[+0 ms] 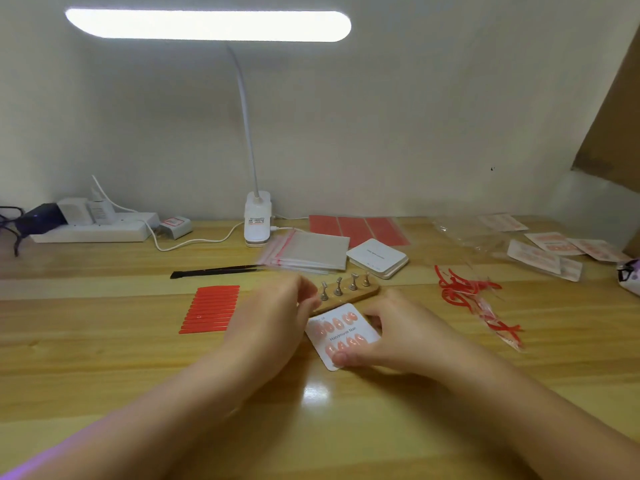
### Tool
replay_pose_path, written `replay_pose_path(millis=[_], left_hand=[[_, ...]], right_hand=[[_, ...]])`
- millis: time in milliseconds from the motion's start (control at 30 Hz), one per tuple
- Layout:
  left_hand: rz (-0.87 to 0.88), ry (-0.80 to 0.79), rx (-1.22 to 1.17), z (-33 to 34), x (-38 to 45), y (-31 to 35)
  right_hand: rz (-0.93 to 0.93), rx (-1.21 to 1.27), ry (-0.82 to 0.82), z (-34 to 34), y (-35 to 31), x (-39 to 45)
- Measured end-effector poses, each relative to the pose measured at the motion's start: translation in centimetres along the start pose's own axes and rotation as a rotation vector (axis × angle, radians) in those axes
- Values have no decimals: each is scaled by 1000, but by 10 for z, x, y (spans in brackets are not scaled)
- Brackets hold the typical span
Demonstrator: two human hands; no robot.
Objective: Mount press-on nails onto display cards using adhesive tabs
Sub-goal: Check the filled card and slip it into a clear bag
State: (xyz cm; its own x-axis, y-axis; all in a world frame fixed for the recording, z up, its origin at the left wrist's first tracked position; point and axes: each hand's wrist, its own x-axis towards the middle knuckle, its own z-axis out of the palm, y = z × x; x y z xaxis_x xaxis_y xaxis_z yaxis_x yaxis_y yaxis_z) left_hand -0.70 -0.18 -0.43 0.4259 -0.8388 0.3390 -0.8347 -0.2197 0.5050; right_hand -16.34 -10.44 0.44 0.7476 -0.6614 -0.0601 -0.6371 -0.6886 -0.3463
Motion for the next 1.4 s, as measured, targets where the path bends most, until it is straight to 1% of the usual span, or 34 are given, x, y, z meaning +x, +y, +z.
replay_pose_path(millis=[100, 200, 267, 400, 533, 600, 667, 733, 833, 933, 1000, 1133, 1233, 1400], left_hand=[[-30, -66, 41, 6, -4, -1], [-38, -89, 37, 10, -5, -1], [-56, -83, -20, 10, -4, -2], [-59, -18, -181, 9, -1, -5], [-27, 66, -317, 7, 0, -6], [31, 115, -345, 4, 1, -6], [79, 162, -387, 1, 3, -7], [112, 194, -416, -4, 6, -7], [197, 284, -359, -12, 8, -5], [304, 460, -179, -20, 8, 2], [378, 515, -107, -25, 6, 8], [489, 519, -30, -26, -3, 23], [507, 524, -15, -26, -8, 28], [523, 516, -1, -25, -9, 29]], right_hand=[[-43, 61, 25, 7, 1, 1], [7, 168, 74, 12, 4, 0], [16, 255, 118, 16, 3, -3], [-27, 441, 192, 24, 0, -8], [-76, 524, 255, 29, -6, -10], [-70, 663, 234, 28, -9, -10], [-46, 894, 181, 22, -12, -10], [-2, 1019, 152, 13, -14, -10], [53, 1138, 161, 2, -15, -10], [98, 1259, 203, -7, -17, -12], [95, 1320, 230, -13, -18, -13], [11, 1345, 292, -24, -23, -18], [-47, 1325, 318, -28, -29, -22], [-99, 1327, 305, -25, -33, -25]])
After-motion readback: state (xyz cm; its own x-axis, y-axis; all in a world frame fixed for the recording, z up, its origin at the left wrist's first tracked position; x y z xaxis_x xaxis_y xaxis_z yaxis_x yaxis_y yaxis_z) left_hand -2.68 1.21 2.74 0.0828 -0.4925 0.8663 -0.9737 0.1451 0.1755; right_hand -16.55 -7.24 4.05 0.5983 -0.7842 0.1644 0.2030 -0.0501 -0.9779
